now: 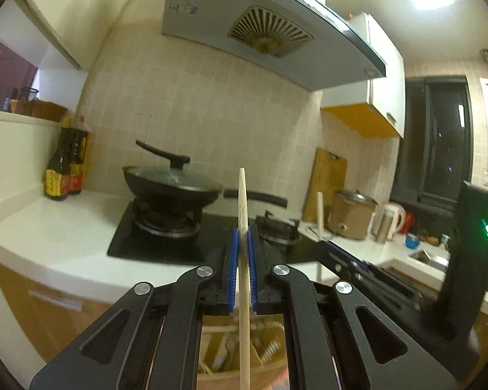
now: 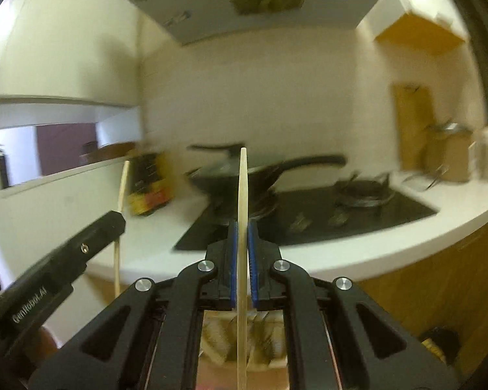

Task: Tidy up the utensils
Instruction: 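Lift both chopsticks over the caddy and open both tools to drop them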

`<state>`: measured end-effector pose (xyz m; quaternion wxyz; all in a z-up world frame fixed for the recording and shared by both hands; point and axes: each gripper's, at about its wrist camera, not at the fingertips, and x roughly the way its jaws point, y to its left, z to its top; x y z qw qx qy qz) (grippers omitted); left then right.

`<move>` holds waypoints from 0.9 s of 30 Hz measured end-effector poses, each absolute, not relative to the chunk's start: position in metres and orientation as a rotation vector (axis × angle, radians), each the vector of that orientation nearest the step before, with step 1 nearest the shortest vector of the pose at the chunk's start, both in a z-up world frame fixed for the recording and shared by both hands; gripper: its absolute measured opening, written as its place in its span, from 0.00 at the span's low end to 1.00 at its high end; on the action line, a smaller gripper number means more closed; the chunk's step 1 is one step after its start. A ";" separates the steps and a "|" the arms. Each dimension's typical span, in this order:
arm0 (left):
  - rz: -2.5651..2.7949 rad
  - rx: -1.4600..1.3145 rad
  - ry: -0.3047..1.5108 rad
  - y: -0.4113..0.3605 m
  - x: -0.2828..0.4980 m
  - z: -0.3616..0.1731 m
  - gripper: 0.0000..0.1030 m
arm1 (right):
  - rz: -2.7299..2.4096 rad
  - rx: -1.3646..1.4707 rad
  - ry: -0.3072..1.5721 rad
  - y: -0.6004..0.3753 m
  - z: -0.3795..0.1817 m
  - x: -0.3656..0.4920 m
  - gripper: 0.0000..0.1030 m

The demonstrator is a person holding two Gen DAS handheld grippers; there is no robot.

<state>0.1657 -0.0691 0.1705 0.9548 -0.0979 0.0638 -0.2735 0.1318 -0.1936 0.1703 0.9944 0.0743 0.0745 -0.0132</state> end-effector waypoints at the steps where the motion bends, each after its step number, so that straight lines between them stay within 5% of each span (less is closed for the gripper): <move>1: -0.557 -0.212 0.122 -0.068 0.169 0.168 0.04 | -0.040 0.144 0.126 -0.193 0.168 0.134 0.04; 9: -0.529 -0.325 0.113 -0.059 0.207 0.147 0.04 | -0.074 0.157 0.002 -0.186 0.151 0.144 0.04; 24: -0.444 -0.335 0.098 -0.061 0.222 0.125 0.04 | -0.101 0.136 0.067 -0.179 0.119 0.170 0.04; 27: -0.456 -0.337 0.125 -0.052 0.219 0.122 0.11 | -0.046 0.171 0.111 -0.187 0.121 0.165 0.05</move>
